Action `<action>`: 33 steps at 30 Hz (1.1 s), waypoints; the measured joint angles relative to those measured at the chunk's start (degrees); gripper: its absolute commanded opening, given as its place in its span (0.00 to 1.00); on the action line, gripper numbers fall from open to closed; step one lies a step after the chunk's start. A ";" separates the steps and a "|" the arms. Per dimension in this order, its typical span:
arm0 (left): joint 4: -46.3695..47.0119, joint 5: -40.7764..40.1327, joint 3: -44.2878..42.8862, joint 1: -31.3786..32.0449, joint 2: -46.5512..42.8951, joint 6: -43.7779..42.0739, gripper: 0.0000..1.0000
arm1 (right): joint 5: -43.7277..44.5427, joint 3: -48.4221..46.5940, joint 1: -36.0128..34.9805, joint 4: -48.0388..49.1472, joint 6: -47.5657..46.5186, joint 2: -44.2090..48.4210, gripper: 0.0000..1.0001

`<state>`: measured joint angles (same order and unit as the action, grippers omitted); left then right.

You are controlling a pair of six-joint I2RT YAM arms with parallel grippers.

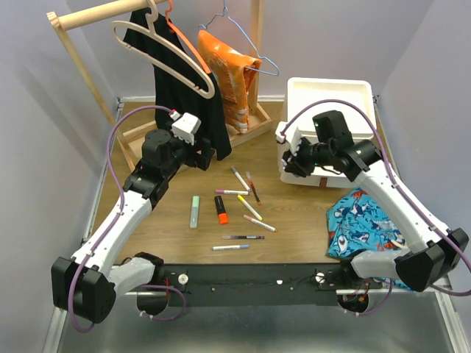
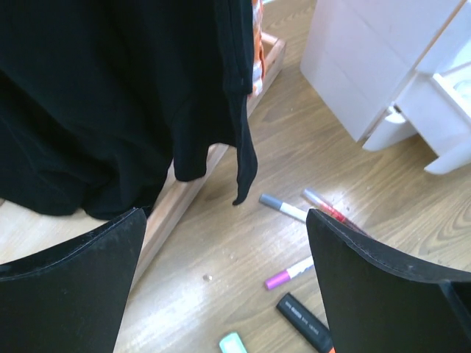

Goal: Sort the stationery into containers
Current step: Place the stationery in the drawer.

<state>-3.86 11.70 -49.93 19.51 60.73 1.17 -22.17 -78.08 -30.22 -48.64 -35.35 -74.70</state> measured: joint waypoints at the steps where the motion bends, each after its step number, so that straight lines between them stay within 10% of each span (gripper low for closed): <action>1: 0.20 0.15 -0.70 0.00 0.59 0.07 0.99 | 0.68 1.07 0.96 1.07 0.50 0.48 0.13; 14: 1.25 1.09 -2.16 0.00 3.32 1.49 0.99 | 8.81 13.07 12.61 13.49 3.85 3.48 0.12; 19: 0.96 1.27 -3.45 0.00 5.01 1.70 0.99 | 10.51 16.96 14.91 18.25 5.27 4.92 0.36; 33: 1.20 1.86 -4.96 0.39 5.40 1.90 0.99 | 15.65 20.04 15.72 23.28 11.19 9.51 0.57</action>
<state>-2.66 13.56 -54.89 19.90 66.13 3.07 -6.52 -58.04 -14.50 -25.36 -24.16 -65.19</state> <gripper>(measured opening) 0.988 0.554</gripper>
